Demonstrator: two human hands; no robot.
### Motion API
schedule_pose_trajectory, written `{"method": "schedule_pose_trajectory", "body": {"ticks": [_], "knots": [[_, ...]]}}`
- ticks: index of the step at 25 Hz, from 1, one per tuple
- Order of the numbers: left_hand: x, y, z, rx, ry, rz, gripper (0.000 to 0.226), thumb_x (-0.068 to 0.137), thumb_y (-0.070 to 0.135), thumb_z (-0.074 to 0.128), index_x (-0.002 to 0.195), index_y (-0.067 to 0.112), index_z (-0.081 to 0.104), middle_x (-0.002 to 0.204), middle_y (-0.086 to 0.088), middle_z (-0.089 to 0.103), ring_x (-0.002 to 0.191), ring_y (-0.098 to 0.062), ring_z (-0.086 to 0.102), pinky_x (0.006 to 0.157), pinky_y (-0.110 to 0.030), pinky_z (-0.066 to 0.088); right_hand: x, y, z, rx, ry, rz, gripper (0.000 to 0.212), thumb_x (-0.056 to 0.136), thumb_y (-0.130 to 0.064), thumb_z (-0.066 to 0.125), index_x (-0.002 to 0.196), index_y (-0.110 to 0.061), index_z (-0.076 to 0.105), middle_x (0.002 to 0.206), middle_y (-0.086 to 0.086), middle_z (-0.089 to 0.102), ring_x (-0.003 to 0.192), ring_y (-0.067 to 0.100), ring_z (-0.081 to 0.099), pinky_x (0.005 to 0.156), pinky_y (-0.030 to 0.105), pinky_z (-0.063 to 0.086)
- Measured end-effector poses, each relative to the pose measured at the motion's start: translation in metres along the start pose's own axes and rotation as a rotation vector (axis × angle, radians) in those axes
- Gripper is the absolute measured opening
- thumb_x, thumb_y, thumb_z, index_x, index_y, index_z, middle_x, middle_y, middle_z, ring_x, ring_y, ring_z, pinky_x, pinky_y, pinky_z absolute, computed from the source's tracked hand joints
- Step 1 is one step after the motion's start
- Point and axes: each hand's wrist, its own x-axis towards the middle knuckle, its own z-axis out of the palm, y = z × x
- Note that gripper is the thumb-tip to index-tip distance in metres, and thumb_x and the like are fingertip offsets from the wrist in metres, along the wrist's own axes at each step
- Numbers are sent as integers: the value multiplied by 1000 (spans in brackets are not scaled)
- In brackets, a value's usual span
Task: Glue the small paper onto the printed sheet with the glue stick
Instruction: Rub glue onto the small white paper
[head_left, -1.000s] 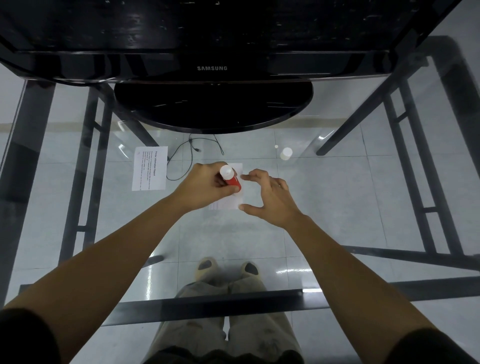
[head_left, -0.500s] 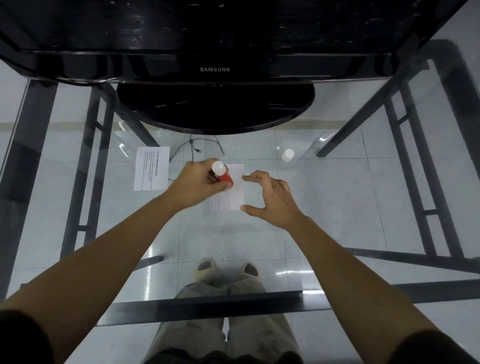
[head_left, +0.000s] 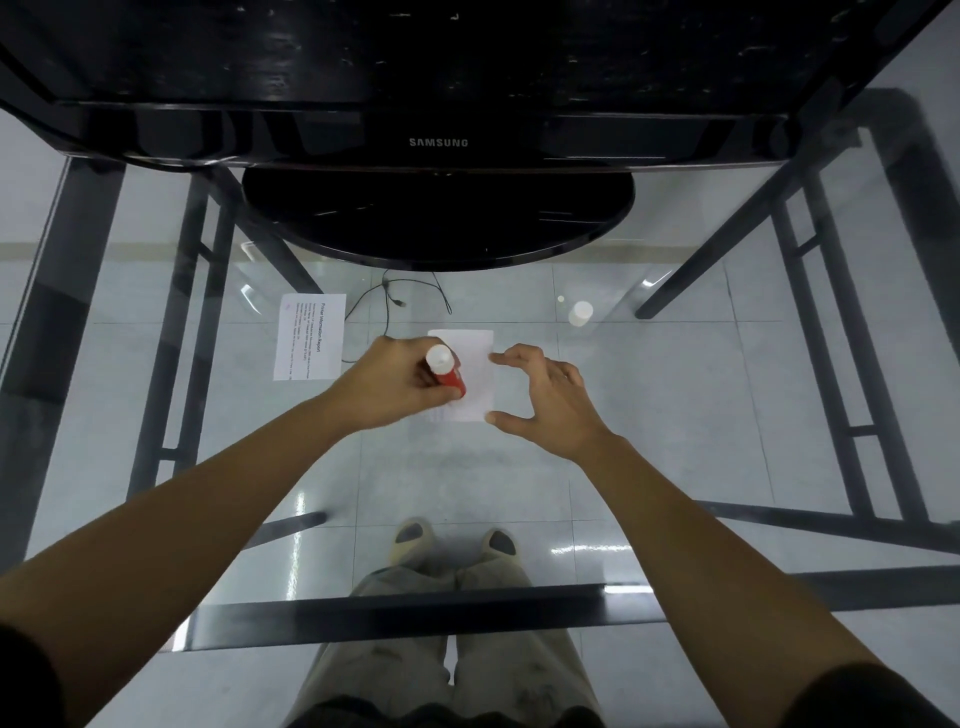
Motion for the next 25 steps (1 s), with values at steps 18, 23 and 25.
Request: {"method": "schedule_pose_trajectory", "body": {"ticks": [18, 23, 25], "knots": [[-1, -20, -25, -186, 261, -97, 20, 71, 28, 77, 87, 31, 64, 81, 15, 72, 82, 0, 67, 70, -14, 52, -1, 0, -1, -30, -22, -14, 58, 81, -43, 65, 131, -28, 40, 143, -8, 41, 134, 11, 32, 105, 29, 13], [-19, -22, -2, -806, 248, -200, 16, 77, 3, 68, 84, 17, 63, 88, -3, 68, 84, -17, 68, 77, -23, 54, -2, -4, 0, -215, -28, -83, 47, 87, -43, 56, 129, -26, 47, 147, -8, 34, 134, 12, 31, 110, 38, 18], [-25, -21, 8, -1042, 303, -285, 15, 82, -4, 59, 79, 11, 57, 89, -13, 65, 79, -22, 68, 78, -24, 55, -2, -8, 0, -232, -27, -76, 48, 86, -41, 56, 130, -24, 47, 145, -5, 36, 131, 14, 34, 110, 39, 19]]}}
